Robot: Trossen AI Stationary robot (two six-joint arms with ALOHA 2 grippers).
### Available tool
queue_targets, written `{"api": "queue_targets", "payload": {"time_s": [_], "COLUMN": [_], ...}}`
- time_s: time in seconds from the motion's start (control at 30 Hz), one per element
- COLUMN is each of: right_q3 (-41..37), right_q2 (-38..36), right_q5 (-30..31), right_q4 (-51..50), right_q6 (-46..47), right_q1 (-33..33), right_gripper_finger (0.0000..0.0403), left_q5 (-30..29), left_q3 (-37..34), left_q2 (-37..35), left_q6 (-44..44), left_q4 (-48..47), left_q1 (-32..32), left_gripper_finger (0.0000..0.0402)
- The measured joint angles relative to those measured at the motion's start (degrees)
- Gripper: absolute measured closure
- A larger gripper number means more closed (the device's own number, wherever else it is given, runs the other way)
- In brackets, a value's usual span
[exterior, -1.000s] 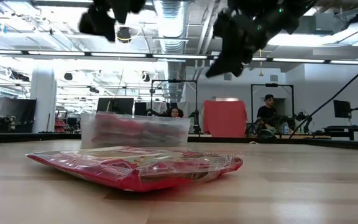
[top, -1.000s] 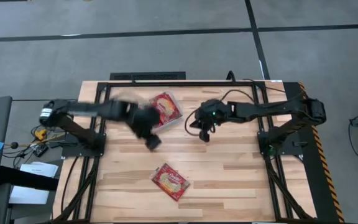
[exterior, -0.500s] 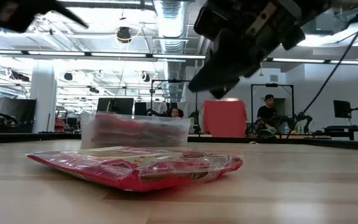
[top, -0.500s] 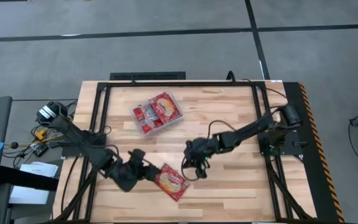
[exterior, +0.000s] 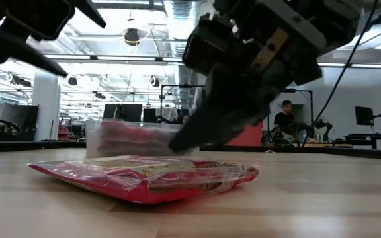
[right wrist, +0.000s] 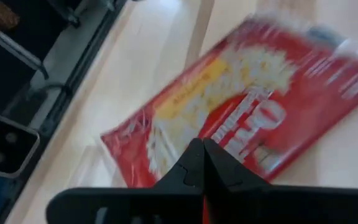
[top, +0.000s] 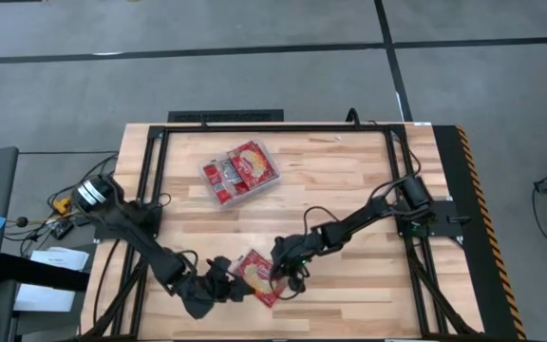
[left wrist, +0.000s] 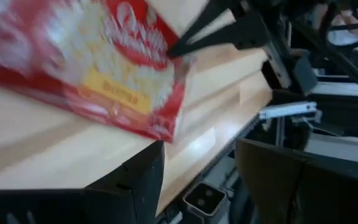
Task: Sort popcorn bags into baskets
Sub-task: Put the red popcorn bag into the transparent bin
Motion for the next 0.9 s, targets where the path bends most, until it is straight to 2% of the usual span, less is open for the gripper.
{"api": "queue_targets", "payload": {"time_s": [0.17, 0.4, 0.57, 0.8, 0.9], "right_q3": [3.6, 4.2, 4.3, 4.2, 4.2], "right_q2": [3.4, 2.5, 2.4, 2.4, 2.4], "right_q5": [0.6, 5.7, 6.0, 6.1, 6.1], "right_q4": [-2.3, -8.3, -10.0, -10.3, -10.3], "right_q6": [2.0, 4.4, 5.4, 8.0, 8.0], "right_q1": [0.4, -1.9, -4.5, -6.9, -7.6], "right_gripper_finger": [0.0379, 0.0386, 0.0385, 0.0377, 0.0385], "left_q5": [-0.1, -0.4, -2.3, -12.2, -13.0], "left_q3": [0.1, 0.6, 0.6, 0.5, 0.5], "left_q2": [5.6, 8.3, 8.8, 8.9, 8.9], "left_q6": [-0.6, -3.7, -7.5, -21.2, -23.4], "left_q4": [9.5, 9.5, 5.0, -9.0, -12.5], "left_q1": [-1.4, -1.8, -1.0, -0.6, 0.2], "left_gripper_finger": [0.0216, 0.0216, 0.0216, 0.0216, 0.0216]}}
